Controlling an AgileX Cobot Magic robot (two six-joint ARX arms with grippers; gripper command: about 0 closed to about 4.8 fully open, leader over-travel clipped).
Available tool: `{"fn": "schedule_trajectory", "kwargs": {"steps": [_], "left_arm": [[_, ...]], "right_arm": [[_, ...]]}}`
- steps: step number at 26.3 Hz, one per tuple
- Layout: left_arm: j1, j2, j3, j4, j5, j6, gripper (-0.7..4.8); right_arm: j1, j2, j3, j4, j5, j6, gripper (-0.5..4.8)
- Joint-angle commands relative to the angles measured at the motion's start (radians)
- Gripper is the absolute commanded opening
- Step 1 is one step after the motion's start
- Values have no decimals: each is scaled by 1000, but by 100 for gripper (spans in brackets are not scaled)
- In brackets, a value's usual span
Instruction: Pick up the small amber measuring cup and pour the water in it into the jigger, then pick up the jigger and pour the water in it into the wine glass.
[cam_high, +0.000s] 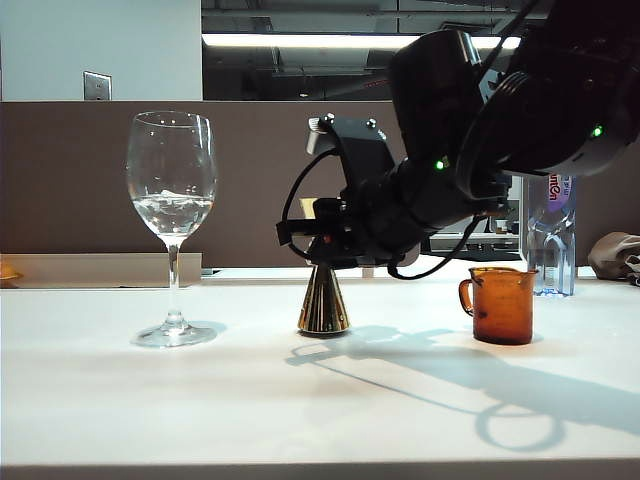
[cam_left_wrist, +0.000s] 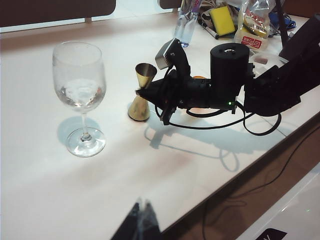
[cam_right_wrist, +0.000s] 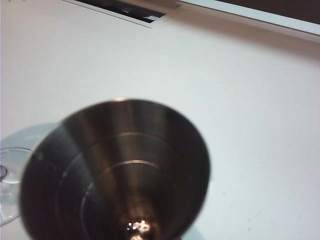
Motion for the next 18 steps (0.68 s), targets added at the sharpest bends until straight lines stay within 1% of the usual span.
{"fn": "schedule_trajectory", "kwargs": {"steps": [1,2,4,11,15,18], "left_arm": [[1,0,2,10,3,1,-2],[1,0,2,10,3,1,-2],[1,0,2,10,3,1,-2],[1,0,2,10,3,1,-2],[1,0,2,10,3,1,-2],[1,0,2,10,3,1,-2]], "right_arm": [[2,-4,2,17,0,3,2],[2,-4,2,17,0,3,9],[2,-4,2,13,0,3,57],[15,-2,2,4,0,3,62],[24,1,0,-4,1,3,115],[25,1,-8,-5,1,3,117]]}}
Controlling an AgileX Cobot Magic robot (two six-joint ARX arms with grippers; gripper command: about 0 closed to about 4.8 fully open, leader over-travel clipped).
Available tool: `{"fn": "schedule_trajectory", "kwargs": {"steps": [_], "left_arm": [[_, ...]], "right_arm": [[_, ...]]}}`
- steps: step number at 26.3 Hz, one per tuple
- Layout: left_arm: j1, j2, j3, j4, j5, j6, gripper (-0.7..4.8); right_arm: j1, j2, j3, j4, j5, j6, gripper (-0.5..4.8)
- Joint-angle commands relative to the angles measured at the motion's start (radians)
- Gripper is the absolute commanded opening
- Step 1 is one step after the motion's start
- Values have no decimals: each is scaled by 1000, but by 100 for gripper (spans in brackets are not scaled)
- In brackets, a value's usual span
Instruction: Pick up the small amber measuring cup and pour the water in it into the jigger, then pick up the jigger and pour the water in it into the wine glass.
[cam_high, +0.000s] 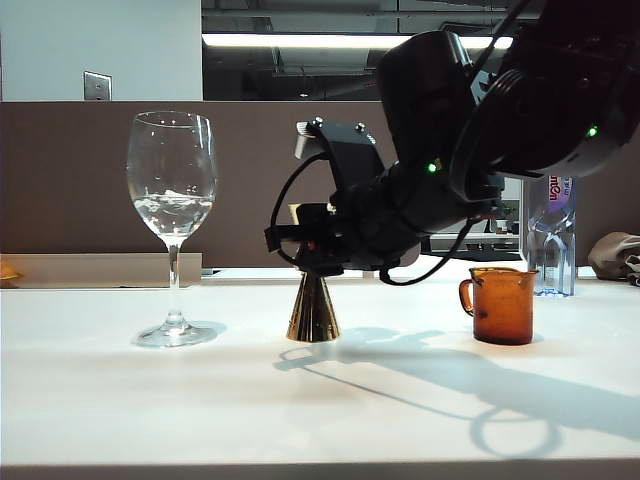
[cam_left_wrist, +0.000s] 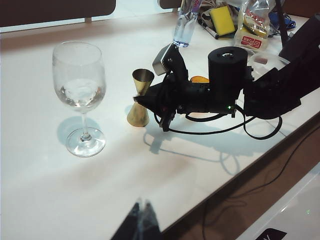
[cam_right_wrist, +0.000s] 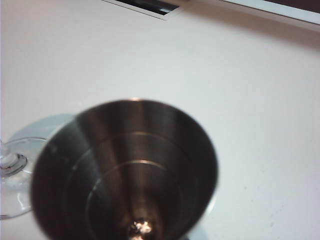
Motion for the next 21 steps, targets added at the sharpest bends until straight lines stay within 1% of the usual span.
{"fn": "schedule_trajectory", "kwargs": {"steps": [1,2,4,6,8,14,18,20,21], "left_arm": [[1,0,2,10,3,1,-2],[1,0,2,10,3,1,-2],[1,0,2,10,3,1,-2],[1,0,2,10,3,1,-2],[1,0,2,10,3,1,-2],[1,1,2,10,3,1,-2],[1,0,2,10,2,1,-2],[1,0,2,10,3,1,-2],[1,0,2,10,1,1,-2]], "right_arm": [[0,-3,-10,13,1,2,118],[0,-4,-18,13,5,2,144],[0,-4,-28,14,13,2,249],[3,-4,-35,18,24,2,321],[11,-6,-42,18,50,2,338],[26,-57,-99,38,73,1,338],[26,-187,-148,-15,74,-5,335],[25,-272,-190,-38,106,-10,278],[24,-337,-221,-80,148,-13,165]]}}
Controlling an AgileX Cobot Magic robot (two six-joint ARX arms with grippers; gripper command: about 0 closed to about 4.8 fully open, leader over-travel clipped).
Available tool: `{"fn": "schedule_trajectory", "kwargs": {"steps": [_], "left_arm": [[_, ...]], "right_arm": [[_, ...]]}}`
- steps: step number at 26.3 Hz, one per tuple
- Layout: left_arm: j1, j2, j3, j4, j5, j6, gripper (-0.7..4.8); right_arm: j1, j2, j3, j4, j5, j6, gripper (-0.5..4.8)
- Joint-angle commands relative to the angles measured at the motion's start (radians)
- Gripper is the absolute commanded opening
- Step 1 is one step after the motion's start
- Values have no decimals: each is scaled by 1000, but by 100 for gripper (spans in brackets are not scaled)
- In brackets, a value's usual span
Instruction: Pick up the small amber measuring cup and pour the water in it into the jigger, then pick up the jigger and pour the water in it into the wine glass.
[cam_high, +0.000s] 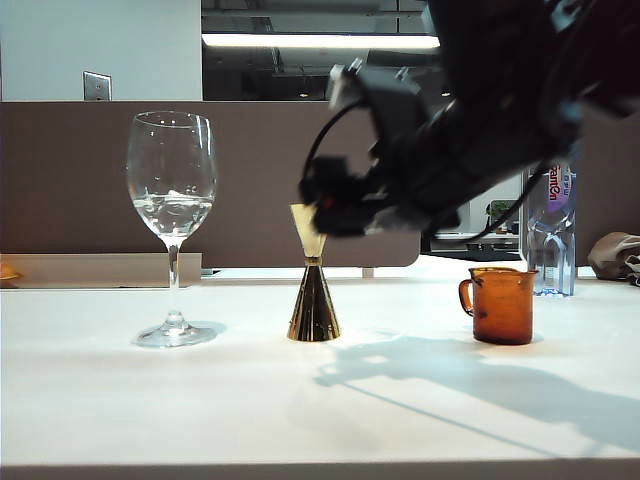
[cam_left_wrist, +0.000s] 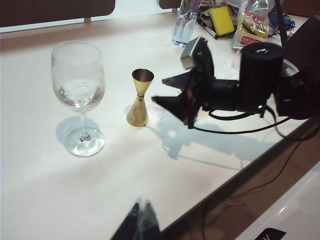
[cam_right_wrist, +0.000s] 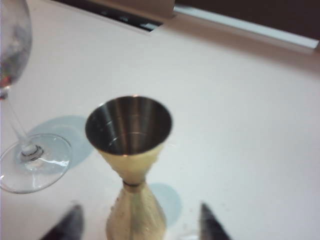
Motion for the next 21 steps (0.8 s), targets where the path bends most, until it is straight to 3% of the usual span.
{"fn": "schedule_trajectory", "kwargs": {"steps": [1,2,7,12,21], "left_arm": [[1,0,2,10,1,1,-2],[1,0,2,10,2,1,-2],[1,0,2,10,1,1,-2],[1,0,2,10,3,1,-2],[1,0,2,10,3,1,-2]], "right_arm": [[-3,-135,-64,-76,88,-11,91],[-4,-220,-104,-124,97,-39,-4],[-4,-427,-196,-207,97,-87,-5],[-8,-623,-293,-201,151,-251,-5],[-114,-862,-465,-262,153,-254,-5]]}}
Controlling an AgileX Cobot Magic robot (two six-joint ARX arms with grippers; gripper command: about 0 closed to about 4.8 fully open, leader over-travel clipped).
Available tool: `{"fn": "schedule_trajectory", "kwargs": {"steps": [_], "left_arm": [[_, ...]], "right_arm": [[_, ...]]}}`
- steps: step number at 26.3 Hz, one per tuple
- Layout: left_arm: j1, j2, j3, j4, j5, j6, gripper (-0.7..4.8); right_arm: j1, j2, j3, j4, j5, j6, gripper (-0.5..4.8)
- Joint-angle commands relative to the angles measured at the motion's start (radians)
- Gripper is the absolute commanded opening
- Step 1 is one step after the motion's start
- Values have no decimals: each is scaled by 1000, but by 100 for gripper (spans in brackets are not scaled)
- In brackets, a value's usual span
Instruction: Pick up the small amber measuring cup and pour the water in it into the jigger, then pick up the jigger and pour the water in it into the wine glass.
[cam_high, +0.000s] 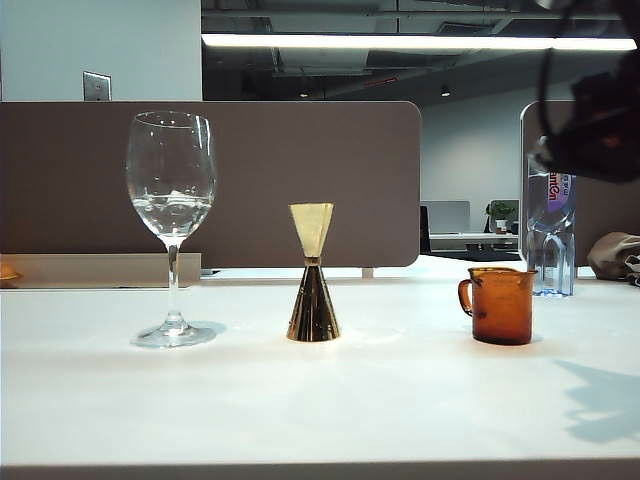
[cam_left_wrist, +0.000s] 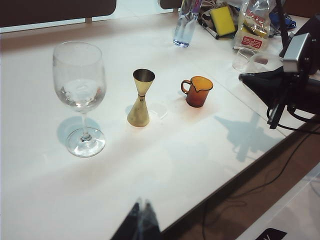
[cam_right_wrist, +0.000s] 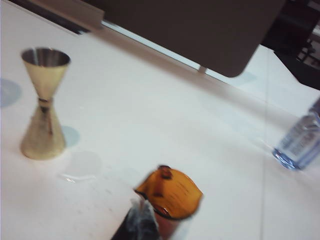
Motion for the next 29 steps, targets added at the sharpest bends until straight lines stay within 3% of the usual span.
{"fn": "schedule_trajectory", "kwargs": {"steps": [1,7,21,29], "left_arm": [[1,0,2,10,1,1,-2],[1,0,2,10,2,1,-2],[1,0,2,10,2,1,-2],[1,0,2,10,2,1,-2]], "right_arm": [[-55,-67,-28,-24,4,1,-5],[-184,-193,-85,-56,4,48,-5],[-339,-410,-193,-169,4,47,-5],[-375,-482,-193,-225,4,47,-5]]}}
